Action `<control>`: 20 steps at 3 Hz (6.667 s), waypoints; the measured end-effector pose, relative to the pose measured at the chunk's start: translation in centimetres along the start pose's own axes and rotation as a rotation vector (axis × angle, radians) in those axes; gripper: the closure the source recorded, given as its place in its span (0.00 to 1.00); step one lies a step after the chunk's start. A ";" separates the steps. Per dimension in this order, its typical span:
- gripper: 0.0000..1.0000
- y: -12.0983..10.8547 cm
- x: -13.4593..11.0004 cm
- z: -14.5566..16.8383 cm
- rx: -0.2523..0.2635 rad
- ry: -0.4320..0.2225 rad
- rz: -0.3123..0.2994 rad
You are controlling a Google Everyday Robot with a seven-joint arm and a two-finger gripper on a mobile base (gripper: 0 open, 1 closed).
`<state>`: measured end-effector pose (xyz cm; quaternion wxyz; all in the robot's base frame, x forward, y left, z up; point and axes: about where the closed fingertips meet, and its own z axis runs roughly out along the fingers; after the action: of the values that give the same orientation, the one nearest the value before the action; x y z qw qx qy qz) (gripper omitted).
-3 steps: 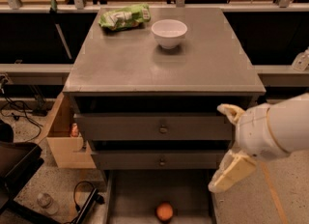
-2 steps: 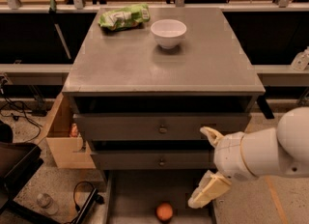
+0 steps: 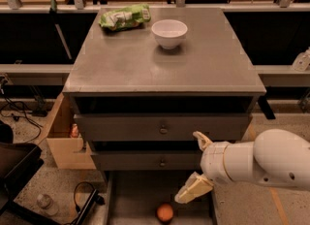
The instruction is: Pick orange from bottom drawer and place on counter
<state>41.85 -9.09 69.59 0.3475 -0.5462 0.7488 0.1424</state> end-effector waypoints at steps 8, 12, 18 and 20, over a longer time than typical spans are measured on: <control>0.00 5.7 18.4 22.6 -0.014 0.009 0.198; 0.00 4.7 22.7 34.9 -0.080 -0.160 0.241; 0.00 2.6 26.7 36.1 -0.084 -0.034 0.008; 0.00 2.9 26.7 37.2 -0.103 -0.050 0.011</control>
Offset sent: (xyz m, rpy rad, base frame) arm 0.0040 0.0064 -0.0587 0.0203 0.0334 -0.0759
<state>48.41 -5.12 24.35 0.3368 -0.5555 0.7345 0.1961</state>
